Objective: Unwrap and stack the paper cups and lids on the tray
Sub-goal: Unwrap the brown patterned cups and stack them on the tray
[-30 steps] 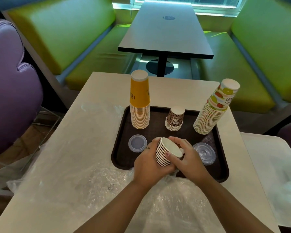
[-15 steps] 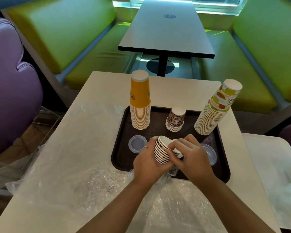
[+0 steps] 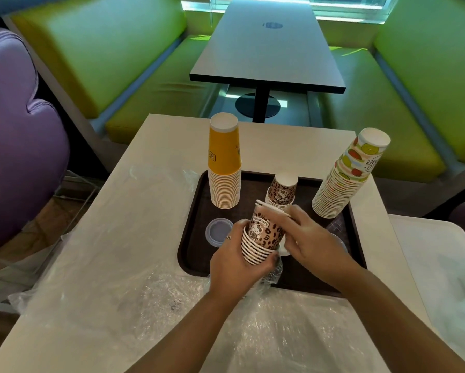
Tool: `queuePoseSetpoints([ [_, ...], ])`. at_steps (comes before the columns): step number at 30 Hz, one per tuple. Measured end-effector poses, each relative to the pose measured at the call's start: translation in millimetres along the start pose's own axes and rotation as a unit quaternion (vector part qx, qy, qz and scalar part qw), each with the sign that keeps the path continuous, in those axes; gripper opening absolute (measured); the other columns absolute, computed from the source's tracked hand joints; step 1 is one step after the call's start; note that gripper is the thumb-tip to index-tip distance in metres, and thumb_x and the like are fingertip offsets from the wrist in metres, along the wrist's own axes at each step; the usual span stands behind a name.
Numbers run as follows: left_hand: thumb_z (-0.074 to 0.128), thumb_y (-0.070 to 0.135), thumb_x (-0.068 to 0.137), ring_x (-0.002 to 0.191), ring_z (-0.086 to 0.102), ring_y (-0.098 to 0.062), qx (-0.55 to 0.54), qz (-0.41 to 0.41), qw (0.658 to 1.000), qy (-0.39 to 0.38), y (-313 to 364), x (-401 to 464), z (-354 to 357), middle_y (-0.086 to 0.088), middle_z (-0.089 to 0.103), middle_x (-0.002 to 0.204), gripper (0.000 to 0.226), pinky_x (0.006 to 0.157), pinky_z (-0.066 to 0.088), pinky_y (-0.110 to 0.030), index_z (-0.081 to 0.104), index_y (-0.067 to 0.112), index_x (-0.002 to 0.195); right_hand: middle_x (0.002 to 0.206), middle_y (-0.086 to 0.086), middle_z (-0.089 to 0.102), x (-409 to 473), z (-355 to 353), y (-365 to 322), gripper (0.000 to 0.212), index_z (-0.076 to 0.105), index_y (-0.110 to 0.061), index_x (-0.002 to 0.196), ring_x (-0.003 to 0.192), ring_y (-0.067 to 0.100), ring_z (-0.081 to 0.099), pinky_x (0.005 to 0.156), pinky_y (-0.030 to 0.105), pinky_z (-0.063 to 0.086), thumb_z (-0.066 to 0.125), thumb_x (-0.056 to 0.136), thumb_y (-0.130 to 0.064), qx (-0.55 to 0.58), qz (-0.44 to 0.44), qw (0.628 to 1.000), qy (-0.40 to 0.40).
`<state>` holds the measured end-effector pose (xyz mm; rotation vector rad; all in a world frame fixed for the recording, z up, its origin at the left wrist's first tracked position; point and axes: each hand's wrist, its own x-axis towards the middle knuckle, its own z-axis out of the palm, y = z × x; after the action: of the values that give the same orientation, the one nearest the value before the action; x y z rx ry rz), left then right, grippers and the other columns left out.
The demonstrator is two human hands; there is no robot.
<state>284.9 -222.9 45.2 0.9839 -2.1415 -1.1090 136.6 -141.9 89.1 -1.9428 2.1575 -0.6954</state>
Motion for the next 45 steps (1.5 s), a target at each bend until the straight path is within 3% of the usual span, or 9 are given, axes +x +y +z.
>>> queuePoseSetpoints([
  [3, 0.061, 0.068, 0.061, 0.094, 0.053, 0.013, -0.002, -0.006, 1.000, -0.003, 0, 1, -1, 0.034, 0.049, 0.100, 0.068, 0.075, 0.048, -0.007, 0.036, 0.045, 0.120, 0.118, 0.008, 0.049, 5, 8, 8, 0.097, 0.019, -0.045, 0.141, 0.098, 0.019, 0.057, 0.066, 0.022, 0.052, 0.073, 0.073, -0.001, -0.101, -0.021, 0.995, -0.003],
  [6, 0.064, 0.066, 0.061, 0.094, 0.055, 0.010, -0.007, -0.008, 1.000, -0.007, 0, -1, -1, 0.031, 0.052, 0.101, 0.067, 0.074, 0.049, -0.008, 0.037, 0.045, 0.118, 0.111, 0.008, 0.048, 14, 18, 15, 0.096, 0.032, -0.037, 0.137, 0.091, 0.021, 0.058, 0.063, 0.023, 0.049, 0.082, 0.063, -0.003, -0.107, 0.011, 0.992, 0.071],
  [10, 0.063, 0.066, 0.059, 0.101, 0.053, 0.007, -0.013, -0.014, 1.000, 0.001, -2, -2, -1, 0.029, 0.051, 0.106, 0.070, 0.077, 0.048, -0.008, 0.038, 0.043, 0.121, 0.119, 0.004, 0.047, 40, 21, 40, 0.089, 0.030, -0.043, 0.136, 0.099, 0.019, 0.054, 0.074, 0.031, 0.053, 0.080, 0.069, -0.011, 0.023, 0.120, 0.979, 0.163],
  [14, 0.062, 0.067, 0.059, 0.104, 0.054, 0.002, -0.015, -0.022, 1.000, -0.001, -5, -1, -2, 0.029, 0.050, 0.109, 0.068, 0.078, 0.048, -0.006, 0.036, 0.048, 0.119, 0.126, -0.001, 0.052, 69, 18, 69, 0.091, 0.033, -0.028, 0.137, 0.108, 0.014, 0.054, 0.085, 0.027, 0.049, 0.086, 0.064, -0.018, 0.170, 0.130, 0.952, 0.217],
  [21, 0.065, 0.066, 0.059, 0.108, 0.048, 0.009, -0.022, -0.035, 0.999, -0.002, -8, 3, -2, 0.030, 0.050, 0.107, 0.063, 0.074, 0.046, -0.003, 0.036, 0.052, 0.114, 0.129, 0.014, 0.040, 100, 31, 100, 0.078, 0.044, -0.011, 0.134, 0.122, 0.025, 0.045, 0.095, 0.022, 0.034, 0.083, 0.069, -0.031, 0.190, 0.286, 0.920, 0.191],
  [34, 0.067, 0.067, 0.057, 0.109, 0.047, 0.011, -0.025, -0.050, 0.998, -0.002, -9, 5, -3, 0.041, 0.046, 0.109, 0.063, 0.071, 0.045, -0.002, 0.037, 0.053, 0.111, 0.131, 0.012, 0.040, 93, 76, 125, 0.076, 0.045, -0.009, 0.133, 0.122, 0.024, 0.044, 0.093, 0.022, 0.031, 0.081, 0.071, -0.032, 0.186, 0.341, 0.911, 0.141],
  [39, 0.066, 0.067, 0.056, 0.107, 0.047, 0.013, -0.026, -0.060, 0.998, -0.002, -7, 6, -4, 0.035, 0.051, 0.101, 0.062, 0.070, 0.045, -0.002, 0.037, 0.052, 0.109, 0.135, 0.013, 0.036, 90, 80, 123, 0.082, 0.041, -0.010, 0.137, 0.125, 0.025, 0.042, 0.095, 0.021, 0.029, 0.084, 0.068, -0.028, 0.175, 0.352, 0.910, 0.135],
  [43, 0.071, 0.062, 0.058, 0.105, 0.047, 0.014, -0.021, -0.063, 0.998, -0.006, -8, 6, -4, 0.030, 0.052, 0.101, 0.061, 0.070, 0.046, -0.003, 0.037, 0.051, 0.108, 0.141, 0.013, 0.030, 71, 73, 98, 0.092, 0.031, -0.014, 0.143, 0.128, 0.023, 0.038, 0.098, 0.026, 0.034, 0.081, 0.070, -0.035, 0.170, 0.373, 0.885, 0.219],
  [45, 0.076, 0.057, 0.061, 0.104, 0.048, 0.014, -0.020, -0.058, 0.998, -0.004, -9, 6, -3, 0.030, 0.052, 0.100, 0.062, 0.071, 0.045, -0.003, 0.037, 0.048, 0.108, 0.133, 0.009, 0.039, 57, 65, 76, 0.077, 0.037, -0.016, 0.139, 0.108, 0.014, 0.050, 0.086, 0.022, 0.043, 0.076, 0.075, -0.036, 0.160, 0.312, 0.894, 0.278],
])
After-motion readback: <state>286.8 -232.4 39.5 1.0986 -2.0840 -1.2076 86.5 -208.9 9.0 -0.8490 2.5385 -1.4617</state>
